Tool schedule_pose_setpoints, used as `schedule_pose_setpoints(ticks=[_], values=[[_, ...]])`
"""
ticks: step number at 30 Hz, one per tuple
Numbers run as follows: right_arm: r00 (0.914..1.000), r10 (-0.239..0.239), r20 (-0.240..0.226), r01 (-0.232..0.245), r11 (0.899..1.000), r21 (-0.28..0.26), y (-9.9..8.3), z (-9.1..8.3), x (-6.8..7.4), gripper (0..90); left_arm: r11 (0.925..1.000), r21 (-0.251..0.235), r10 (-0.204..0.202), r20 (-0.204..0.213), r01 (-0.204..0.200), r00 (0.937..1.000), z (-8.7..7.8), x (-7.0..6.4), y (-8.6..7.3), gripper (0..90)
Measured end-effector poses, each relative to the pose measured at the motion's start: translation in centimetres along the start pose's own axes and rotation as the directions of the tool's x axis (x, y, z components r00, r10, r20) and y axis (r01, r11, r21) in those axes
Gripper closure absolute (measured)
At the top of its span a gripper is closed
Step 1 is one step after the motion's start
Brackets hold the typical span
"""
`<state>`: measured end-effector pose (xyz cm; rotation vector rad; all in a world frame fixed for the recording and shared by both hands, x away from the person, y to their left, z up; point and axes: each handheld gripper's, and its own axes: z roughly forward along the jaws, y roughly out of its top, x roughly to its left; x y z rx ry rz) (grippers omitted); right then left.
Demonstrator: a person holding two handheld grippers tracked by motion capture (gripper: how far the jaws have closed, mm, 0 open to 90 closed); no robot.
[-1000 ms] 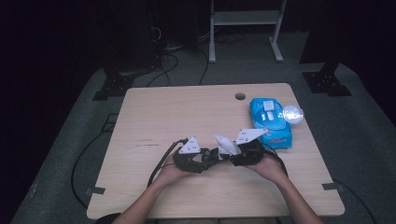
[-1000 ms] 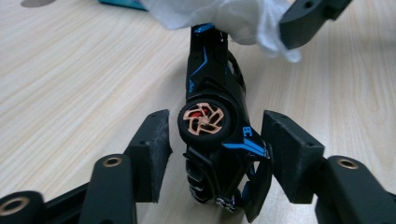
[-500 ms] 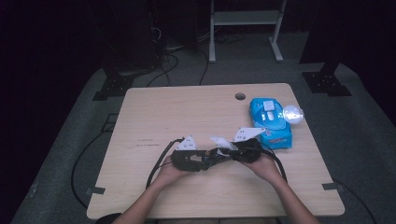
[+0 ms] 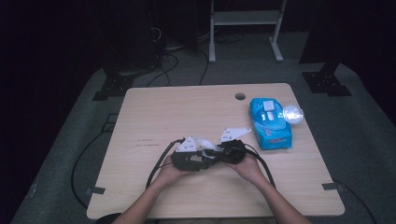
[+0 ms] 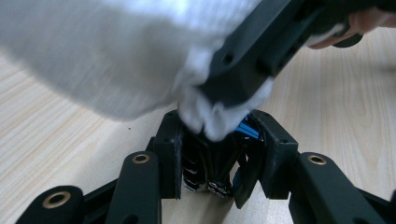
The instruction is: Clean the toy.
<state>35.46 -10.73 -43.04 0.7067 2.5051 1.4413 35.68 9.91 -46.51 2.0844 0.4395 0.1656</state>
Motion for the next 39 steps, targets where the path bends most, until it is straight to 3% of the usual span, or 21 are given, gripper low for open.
schedule_pose_setpoints(ticks=[3,6,9,12,15,16,17,19,20,21,23,24,27,29,30,31,32,35,36,37,39], values=[[0.999,-0.016,0.04,0.016,1.0,0.012,-0.1,-0.5,-0.4,80.9,0.9999,0.001,0.012,-0.001,-0.012,0.9999,0.0,0.0,0.0,58.0],[0.991,-0.01,0.134,0.007,1.0,0.023,-0.7,-1.9,-1.8,80.9,0.9999,-0.005,0.009,0.002,-0.009,1.0,0.0,0.0,0.0,58.0],[0.9898,0.032,0.138,-0.033,0.999,0.004,-1.2,-2.5,-2.1,81.0,0.9998,-0.002,0.021,-0.003,-0.021,0.9998,0.1,-0.1,0.1,58.0],[0.9964,0.037,0.077,-0.036,0.999,-0.01,-0.9,-1.5,-1.0,81.0,0.9998,0.0,0.019,-0.005,-0.019,0.9998,0.1,-0.2,0.1,58.0],[0.9995,-0.005,0.03,0.005,1.0,-0.005,-0.2,-0.1,0.4,80.9,0.9999,0.003,0.015,-0.002,-0.015,0.9999,0.1,-0.1,0.1,58.0],[0.998,-0.042,0.047,0.041,0.999,0.011,0.0,-0.1,0.6,80.9,0.9999,0.003,0.016,-0.002,-0.016,0.9999,0.0,-0.1,0.0,58.0],[0.998,-0.042,0.047,0.041,0.999,0.011,0.0,-0.1,0.6,80.9,0.9998,0.002,0.021,-0.003,-0.021,0.9998,0.0,-0.1,0.1,58.0],[0.9969,-0.027,0.074,0.026,1.0,0.011,-0.2,-0.7,-0.1,80.9,0.9993,0.006,0.037,-0.008,-0.037,0.9993,0.1,-0.3,0.1,58.0],[0.9916,-0.002,0.129,0.001,1.0,0.01,-0.8,-1.8,-1.2,81.0,0.9993,0.003,0.036,-0.008,-0.036,0.9993,0.1,-0.3,0.1,58.0],[0.9916,-0.002,0.129,0.001,1.0,0.01,-0.8,-1.8,-1.2,81.0,0.9994,0.004,0.034,-0.007,-0.034,0.9994,0.0,-0.2,0.1,58.0],[0.9855,0.051,0.162,-0.049,0.999,-0.017,-1.9,-3.4,-2.6,81.1,0.9995,0.0,0.03,-0.006,-0.03,0.9995,0.1,-0.2,0.1,58.1],[0.9852,0.07,0.157,-0.066,0.997,-0.026,-2.0,-3.6,-2.8,81.1,0.9991,0.003,0.041,-0.011,-0.041,0.9991,0.2,-0.3,0.2,58.1],[0.9866,0.058,0.152,-0.055,0.998,-0.021,-1.8,-3.3,-2.2,81.1,0.9989,0.005,0.047,-0.014,-0.047,0.9988,0.2,-0.4,0.2,58.1],[0.994,0.064,0.089,-0.061,0.997,-0.036,-1.5,-2.2,-1.3,81.0,0.9989,0.006,0.048,-0.014,-0.047,0.9988,0.3,-0.4,0.2,58.1],[0.9972,0.043,0.061,-0.041,0.998,-0.038,-1.2,-1.2,-0.4,81.0,0.9994,0.003,0.034,-0.008,-0.034,0.9994,0.2,-0.3,0.2,58.0],[0.9972,0.043,0.061,-0.041,0.998,-0.038,-1.2,-1.2,-0.4,81.0,0.9994,0.003,0.034,-0.008,-0.034,0.9994,0.2,-0.3,0.2,58.0],[0.9979,0.01,0.065,-0.008,1.0,-0.023,-0.7,-0.8,0.1,81.0,0.9993,0.003,0.037,-0.008,-0.037,0.9993,0.2,-0.3,0.2,58.0],[0.9961,-0.009,0.087,0.01,1.0,-0.006,-0.7,-1.2,-0.2,81.0,0.9985,0.008,0.054,-0.015,-0.054,0.9984,0.2,-0.4,0.3,58.1],[0.9899,0.005,0.141,-0.004,1.0,-0.002,-1.2,-2.2,-1.2,81.0,0.9985,0.008,0.055,-0.015,-0.054,0.9984,0.2,-0.4,0.3,58.1],[0.9899,0.005,0.141,-0.004,1.0,-0.002,-1.2,-2.2,-1.2,81.0,0.9985,0.008,0.055,-0.015,-0.055,0.9984,0.2,-0.4,0.3,58.1],[0.9835,0.043,0.176,-0.041,0.999,-0.012,-2.1,-3.7,-2.5,81.0,0.9983,0.009,0.057,-0.014,-0.057,0.9983,0.2,-0.4,0.3,58.1]])
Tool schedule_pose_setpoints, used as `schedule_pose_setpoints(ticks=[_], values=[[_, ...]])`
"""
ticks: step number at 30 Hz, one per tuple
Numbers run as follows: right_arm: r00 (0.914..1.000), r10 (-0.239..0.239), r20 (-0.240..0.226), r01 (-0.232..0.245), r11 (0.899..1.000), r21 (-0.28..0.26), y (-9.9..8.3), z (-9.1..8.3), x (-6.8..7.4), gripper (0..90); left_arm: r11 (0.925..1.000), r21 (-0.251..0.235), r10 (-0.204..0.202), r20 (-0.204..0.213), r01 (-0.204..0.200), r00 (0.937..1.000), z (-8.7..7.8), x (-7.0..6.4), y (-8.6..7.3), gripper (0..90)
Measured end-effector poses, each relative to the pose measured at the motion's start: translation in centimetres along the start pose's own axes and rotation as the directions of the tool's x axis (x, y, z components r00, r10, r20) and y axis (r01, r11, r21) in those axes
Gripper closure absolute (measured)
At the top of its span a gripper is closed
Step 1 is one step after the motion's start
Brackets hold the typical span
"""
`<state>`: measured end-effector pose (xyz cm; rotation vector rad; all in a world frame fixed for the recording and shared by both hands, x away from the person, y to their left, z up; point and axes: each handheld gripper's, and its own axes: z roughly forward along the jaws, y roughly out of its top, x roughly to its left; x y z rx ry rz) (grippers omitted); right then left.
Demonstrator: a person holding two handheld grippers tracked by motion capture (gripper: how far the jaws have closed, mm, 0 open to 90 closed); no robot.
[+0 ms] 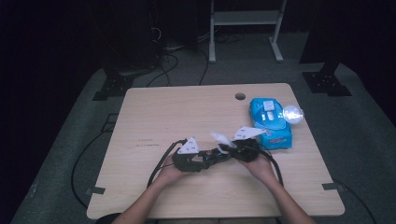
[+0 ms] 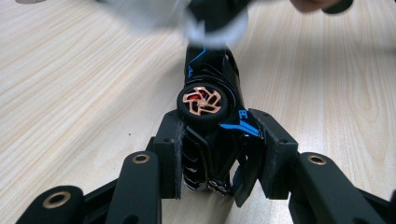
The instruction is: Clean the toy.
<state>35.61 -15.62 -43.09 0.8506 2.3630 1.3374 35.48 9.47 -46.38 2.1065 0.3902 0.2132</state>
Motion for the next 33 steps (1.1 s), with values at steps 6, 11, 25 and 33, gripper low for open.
schedule_pose_setpoints(ticks=[6,11,25,33], values=[[0.9964,0.08,0.029,-0.079,0.997,-0.006,-0.8,-1.6,-2.2,81.0,1.0,-0.003,-0.005,0.002,0.005,1.0,0.0,0.1,0.0,58.1],[0.999,0.042,-0.016,-0.042,0.999,-0.015,-0.5,-0.8,-0.9,80.9,1.0,-0.004,-0.008,-0.003,0.008,1.0,0.0,0.2,-0.1,58.1],[0.9956,0.041,0.084,-0.042,0.999,0.008,-0.9,-2.2,-3.0,81.0,1.0,-0.006,0.002,-0.005,-0.002,1.0,0.0,0.2,-0.1,58.1],[0.9939,0.103,0.04,-0.102,0.995,-0.013,-1.3,-2.9,-3.8,81.0,1.0,0.0,0.01,-0.004,-0.01,0.9999,0.0,0.2,0.0,58.1]])
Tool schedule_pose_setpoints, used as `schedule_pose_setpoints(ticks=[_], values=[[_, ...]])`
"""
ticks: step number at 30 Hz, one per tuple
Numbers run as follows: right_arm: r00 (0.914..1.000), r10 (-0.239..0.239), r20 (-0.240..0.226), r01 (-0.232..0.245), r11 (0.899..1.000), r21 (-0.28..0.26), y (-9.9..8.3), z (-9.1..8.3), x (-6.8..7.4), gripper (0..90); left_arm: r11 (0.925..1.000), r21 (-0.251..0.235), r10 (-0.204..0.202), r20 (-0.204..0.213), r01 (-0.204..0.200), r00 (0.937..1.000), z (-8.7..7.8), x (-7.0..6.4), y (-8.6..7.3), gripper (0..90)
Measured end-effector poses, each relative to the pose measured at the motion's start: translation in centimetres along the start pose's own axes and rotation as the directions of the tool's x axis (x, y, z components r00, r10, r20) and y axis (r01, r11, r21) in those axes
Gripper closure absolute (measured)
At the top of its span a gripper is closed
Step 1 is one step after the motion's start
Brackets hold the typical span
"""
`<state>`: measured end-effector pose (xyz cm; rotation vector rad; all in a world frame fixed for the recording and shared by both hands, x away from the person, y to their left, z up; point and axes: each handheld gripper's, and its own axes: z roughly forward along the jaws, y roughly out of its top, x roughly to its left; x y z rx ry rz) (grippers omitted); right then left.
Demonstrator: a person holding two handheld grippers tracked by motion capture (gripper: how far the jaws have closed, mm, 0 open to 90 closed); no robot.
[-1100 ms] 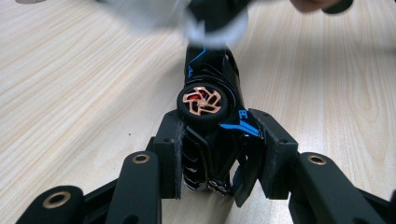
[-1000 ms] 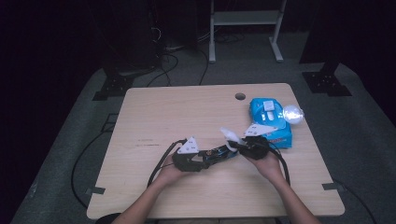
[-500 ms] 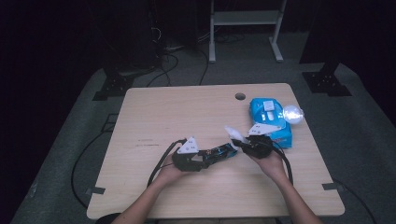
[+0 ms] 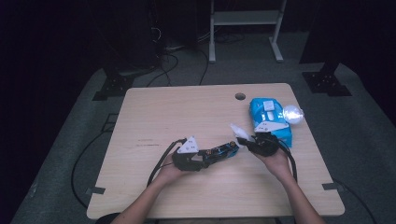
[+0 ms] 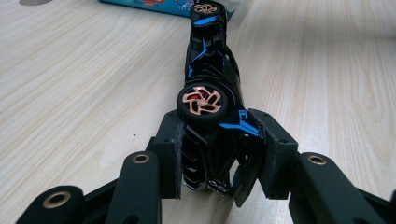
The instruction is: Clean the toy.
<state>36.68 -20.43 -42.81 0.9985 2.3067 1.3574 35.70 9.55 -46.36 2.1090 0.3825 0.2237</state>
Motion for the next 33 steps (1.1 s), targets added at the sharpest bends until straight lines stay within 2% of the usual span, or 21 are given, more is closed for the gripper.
schedule_pose_setpoints(ticks=[4,5,6,8,10,12,17,19,21,22,23,25,26,27,28,29,30,31,32,33], values=[[0.9999,-0.014,-0.007,0.014,1.0,0.023,-0.1,0.4,0.2,81.0,1.0,0.001,0.002,0.0,-0.002,1.0,0.0,0.0,0.0,58.1],[1.0,-0.009,0.0,0.009,1.0,0.026,-0.1,0.5,0.1,81.0,1.0,0.001,-0.001,0.0,0.001,1.0,0.0,0.0,0.0,58.1],[0.9994,-0.012,0.034,0.01,0.999,0.048,-0.2,0.3,-0.2,81.0,1.0,-0.001,-0.001,-0.001,0.001,1.0,0.0,0.0,0.0,58.1],[0.9988,-0.014,0.048,0.012,0.998,0.056,-0.2,0.3,-0.3,81.0,1.0,-0.001,-0.001,-0.001,0.001,1.0,0.0,0.0,0.0,58.1],[0.9995,0.015,0.029,-0.016,0.999,0.031,-0.2,0.1,-0.4,81.0,1.0,-0.001,0.001,0.0,-0.001,1.0,0.0,0.1,0.0,58.1],[1.0,0.004,0.0,-0.004,1.0,0.017,0.3,0.0,0.1,81.0,1.0,-0.002,-0.001,-0.001,0.001,1.0,0.0,0.0,0.0,58.1],[0.9998,-0.002,-0.022,0.003,1.0,0.031,0.4,0.6,0.6,81.0,1.0,-0.003,-0.001,-0.002,0.001,1.0,0.0,0.0,0.0,58.1],[0.9996,-0.007,-0.028,0.008,0.999,0.034,0.5,1.0,1.1,81.0,1.0,-0.002,-0.005,0.0,0.005,1.0,0.0,0.1,0.0,58.1],[0.9981,-0.024,-0.057,0.026,0.999,0.033,0.9,1.4,2.0,81.0,1.0,-0.001,-0.002,-0.001,0.002,1.0,0.1,0.2,0.0,58.1],[0.9952,-0.051,-0.084,0.054,0.998,0.037,1.5,2.0,3.1,81.0,1.0,0.002,0.004,-0.001,-0.004,1.0,0.1,0.2,0.1,58.1],[0.9952,-0.051,-0.084,0.054,0.998,0.037,1.5,2.0,3.1,81.0,1.0,0.002,0.004,-0.001,-0.004,1.0,0.1,0.2,0.1,58.1],[0.9897,-0.077,-0.12,0.083,0.996,0.043,1.9,2.9,4.3,81.0,1.0,0.0,0.002,0.0,-0.002,1.0,0.2,0.2,0.1,58.1],[0.9837,-0.091,-0.155,0.099,0.994,0.046,2.2,3.8,5.3,81.1,1.0,-0.001,0.003,0.0,-0.003,1.0,0.2,0.2,0.1,58.1],[0.9837,-0.091,-0.155,0.099,0.994,0.046,2.2,3.8,5.3,81.1,1.0,-0.001,0.003,0.0,-0.003,1.0,0.2,0.2,0.1,58.1],[0.9769,-0.078,-0.199,0.088,0.995,0.04,2.4,4.7,6.2,81.0,1.0,0.0,-0.002,0.004,0.002,1.0,0.2,0.3,0.1,58.1],[0.9769,-0.078,-0.199,0.088,0.995,0.04,2.4,4.7,6.2,81.0,1.0,0.0,-0.002,0.004,0.002,1.0,0.2,0.3,0.1,58.1],[0.9698,-0.084,-0.229,0.094,0.995,0.033,2.6,5.5,7.0,81.0,0.9999,0.007,0.009,0.009,-0.009,0.9999,0.2,0.4,0.2,58.1],[0.9698,-0.084,-0.229,0.094,0.995,0.033,2.6,5.5,7.0,81.0,0.9999,0.007,0.009,0.009,-0.009,0.9999,0.2,0.4,0.2,58.1],[0.9694,-0.104,-0.222,0.116,0.992,0.04,2.8,5.8,7.4,81.1,0.9999,0.008,0.009,0.007,-0.009,0.9999,0.1,0.5,0.2,58.1],[0.9711,-0.114,-0.21,0.125,0.991,0.039,2.9,5.8,7.3,81.1,0.9999,0.009,0.013,0.003,-0.013,0.9999,0.1,0.6,0.2,58.2]])
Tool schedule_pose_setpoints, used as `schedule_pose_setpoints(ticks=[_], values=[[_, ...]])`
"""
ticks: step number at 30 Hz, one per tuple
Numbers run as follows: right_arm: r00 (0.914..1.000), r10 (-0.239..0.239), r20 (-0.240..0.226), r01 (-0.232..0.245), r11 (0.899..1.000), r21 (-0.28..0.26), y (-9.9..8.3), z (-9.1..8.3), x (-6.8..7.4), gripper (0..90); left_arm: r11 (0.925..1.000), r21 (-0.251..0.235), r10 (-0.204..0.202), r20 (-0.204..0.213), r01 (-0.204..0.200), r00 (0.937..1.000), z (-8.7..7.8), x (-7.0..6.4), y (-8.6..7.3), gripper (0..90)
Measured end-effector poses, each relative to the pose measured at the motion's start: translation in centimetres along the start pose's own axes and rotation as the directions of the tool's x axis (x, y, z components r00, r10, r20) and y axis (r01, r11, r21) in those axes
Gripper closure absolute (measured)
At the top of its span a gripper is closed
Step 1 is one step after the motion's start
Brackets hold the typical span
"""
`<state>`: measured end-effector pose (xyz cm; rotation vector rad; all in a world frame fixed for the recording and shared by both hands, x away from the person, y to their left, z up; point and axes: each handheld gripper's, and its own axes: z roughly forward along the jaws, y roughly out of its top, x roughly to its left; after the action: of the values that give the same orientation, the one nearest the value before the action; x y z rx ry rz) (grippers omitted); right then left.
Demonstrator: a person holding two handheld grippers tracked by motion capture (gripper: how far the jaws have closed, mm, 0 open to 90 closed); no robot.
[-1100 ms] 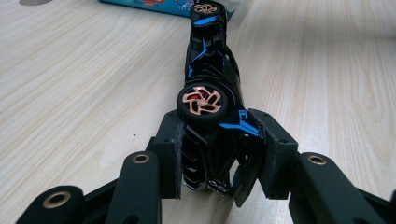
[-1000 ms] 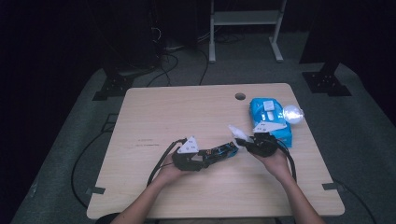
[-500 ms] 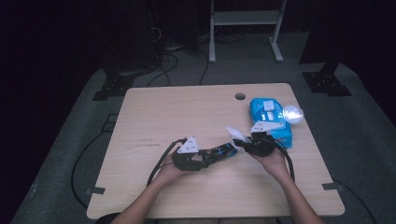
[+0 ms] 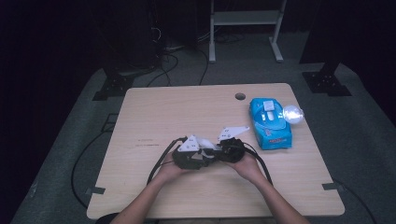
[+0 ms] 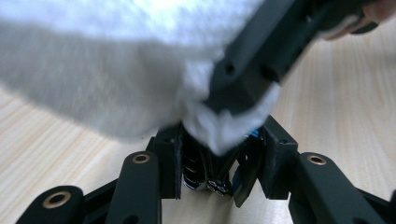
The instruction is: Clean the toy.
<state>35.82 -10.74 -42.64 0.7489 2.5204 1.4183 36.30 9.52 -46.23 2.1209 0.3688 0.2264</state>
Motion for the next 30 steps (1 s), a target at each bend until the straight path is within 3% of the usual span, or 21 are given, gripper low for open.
schedule_pose_setpoints(ticks=[3,6,7,10,12,19,25,30], values=[[0.9996,0.013,0.026,-0.013,1.0,0.001,-0.2,-0.5,-0.8,81.1,1.0,0.005,0.007,-0.001,-0.007,1.0,0.0,0.4,0.1,58.2],[0.9944,0.035,0.1,-0.036,0.999,0.009,-0.7,-1.9,-2.7,81.1,0.9999,0.002,0.011,-0.001,-0.011,0.9999,0.0,0.9,0.0,58.2],[0.9899,0.063,0.127,-0.064,0.998,0.001,-1.1,-2.8,-3.9,81.0,0.9999,0.004,0.016,0.001,-0.016,0.9999,0.0,1.0,0.1,58.3],[0.9869,0.099,0.128,-0.098,0.995,-0.015,-1.7,-3.6,-4.8,81.1,0.9993,-0.003,0.038,0.002,-0.038,0.9993,0.0,1.2,0.2,58.2],[0.9872,0.097,0.127,-0.096,0.995,-0.017,-1.8,-3.6,-4.7,81.1,0.9985,0.008,0.054,-0.004,-0.054,0.9985,0.1,1.2,0.3,58.1],[0.9885,0.056,0.141,-0.055,0.998,-0.015,-2.1,-3.7,-3.7,81.1,1.0,0.005,-0.003,-0.012,0.003,0.9999,-0.2,1.4,0.0,51.6],[0.9874,0.047,0.152,-0.043,0.999,-0.026,-2.2,-3.5,-3.1,81.2,0.9998,0.005,0.02,-0.03,-0.02,0.9994,-0.3,1.2,0.0,56.1],[0.9945,0.026,0.101,-0.023,0.999,-0.027,-1.3,-1.7,-1.7,81.2,0.9998,0.006,0.02,-0.028,-0.02,0.9994,-0.3,1.1,-0.1,57.3]])
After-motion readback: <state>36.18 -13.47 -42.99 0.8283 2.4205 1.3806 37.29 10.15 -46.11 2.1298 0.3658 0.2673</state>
